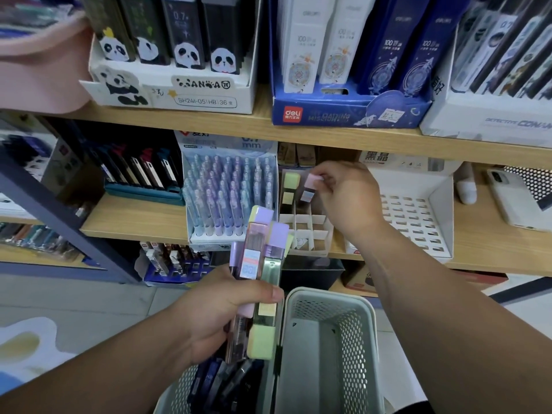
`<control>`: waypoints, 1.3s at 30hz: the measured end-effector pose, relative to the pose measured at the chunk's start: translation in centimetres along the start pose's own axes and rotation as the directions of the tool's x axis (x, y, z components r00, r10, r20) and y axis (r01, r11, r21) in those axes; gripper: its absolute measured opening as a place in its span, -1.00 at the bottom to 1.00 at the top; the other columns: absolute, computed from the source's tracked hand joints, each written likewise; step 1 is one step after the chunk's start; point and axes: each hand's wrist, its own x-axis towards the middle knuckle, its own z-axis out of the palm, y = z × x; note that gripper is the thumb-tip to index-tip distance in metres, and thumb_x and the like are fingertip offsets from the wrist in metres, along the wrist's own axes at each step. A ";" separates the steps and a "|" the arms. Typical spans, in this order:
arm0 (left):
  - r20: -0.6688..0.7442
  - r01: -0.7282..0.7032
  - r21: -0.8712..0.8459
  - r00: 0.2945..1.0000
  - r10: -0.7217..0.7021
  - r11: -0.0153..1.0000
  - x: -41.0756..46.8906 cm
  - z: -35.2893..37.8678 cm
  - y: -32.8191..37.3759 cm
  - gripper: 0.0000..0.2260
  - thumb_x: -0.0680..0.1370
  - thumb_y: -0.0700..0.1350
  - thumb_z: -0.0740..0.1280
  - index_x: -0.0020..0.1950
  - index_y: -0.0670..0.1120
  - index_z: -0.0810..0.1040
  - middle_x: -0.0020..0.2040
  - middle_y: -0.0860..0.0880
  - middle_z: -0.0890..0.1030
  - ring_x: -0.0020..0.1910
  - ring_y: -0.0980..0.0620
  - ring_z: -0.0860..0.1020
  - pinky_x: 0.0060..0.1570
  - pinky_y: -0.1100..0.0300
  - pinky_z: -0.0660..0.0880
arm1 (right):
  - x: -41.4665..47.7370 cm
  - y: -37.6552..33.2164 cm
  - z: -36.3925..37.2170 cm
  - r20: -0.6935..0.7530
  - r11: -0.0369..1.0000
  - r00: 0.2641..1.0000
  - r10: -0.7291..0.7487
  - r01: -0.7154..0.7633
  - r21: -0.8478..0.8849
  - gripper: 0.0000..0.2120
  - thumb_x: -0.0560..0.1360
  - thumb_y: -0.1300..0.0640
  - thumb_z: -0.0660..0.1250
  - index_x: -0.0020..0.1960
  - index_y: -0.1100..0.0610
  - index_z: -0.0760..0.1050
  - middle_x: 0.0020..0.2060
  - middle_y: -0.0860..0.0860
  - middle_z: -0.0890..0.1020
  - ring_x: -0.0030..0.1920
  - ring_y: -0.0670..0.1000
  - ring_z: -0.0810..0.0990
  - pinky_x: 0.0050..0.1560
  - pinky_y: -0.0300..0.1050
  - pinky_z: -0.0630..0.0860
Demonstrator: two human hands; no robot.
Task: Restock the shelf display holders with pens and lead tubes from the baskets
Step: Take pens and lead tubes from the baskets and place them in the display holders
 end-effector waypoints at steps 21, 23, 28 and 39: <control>0.004 -0.050 -0.020 0.999 0.051 0.999 0.4 0.2 0.4 -0.69 0.14 -0.11 0.62 -0.16 -0.12 0.73 -0.22 -0.17 0.67 -0.26 -0.10 0.65 -0.13 0.03 0.59 | -0.5 -0.1 0.5 -0.026 0.975 1.000 -0.003 -0.003 -0.224 -0.80 0.52 -0.05 0.37 0.04 0.00 0.69 -0.12 0.04 0.67 -0.03 0.16 0.54 -0.05 0.00 0.47; 0.021 -0.051 -0.042 0.998 0.052 0.998 0.5 0.4 0.5 -0.77 0.21 -0.17 0.59 -0.16 -0.14 0.74 -0.22 -0.17 0.69 -0.29 -0.09 0.67 -0.24 0.09 0.60 | -0.7 0.1 0.2 -0.001 0.974 1.000 0.003 -0.003 -0.228 -0.80 0.52 -0.02 0.35 0.07 0.00 0.65 -0.10 0.04 0.67 -0.01 0.16 0.55 -0.03 -0.03 0.47; 0.040 -0.053 -0.096 0.998 0.057 0.994 0.7 1.1 0.5 -0.89 0.26 -0.23 0.52 -0.23 -0.13 0.74 -0.28 -0.16 0.68 -0.35 -0.06 0.67 -0.36 0.15 0.59 | -1.1 -0.7 -1.5 0.099 0.961 0.987 0.127 -0.147 0.235 -0.88 0.58 0.02 0.35 0.08 -0.08 0.64 -0.15 -0.17 0.67 -0.13 -0.16 0.59 -0.08 -0.21 0.53; -0.044 0.010 0.019 0.999 -0.009 1.000 0.9 3.6 0.6 -0.35 0.05 -0.09 0.61 0.10 -0.25 0.64 0.01 -0.23 0.69 0.00 -0.21 0.63 0.13 -0.07 0.53 | -2.7 -2.7 -4.1 0.528 0.674 0.848 -0.049 -0.362 0.645 -0.95 0.50 0.14 0.50 -0.06 0.09 0.72 -0.37 -0.12 0.65 -0.38 -0.24 0.50 -0.34 -0.38 0.41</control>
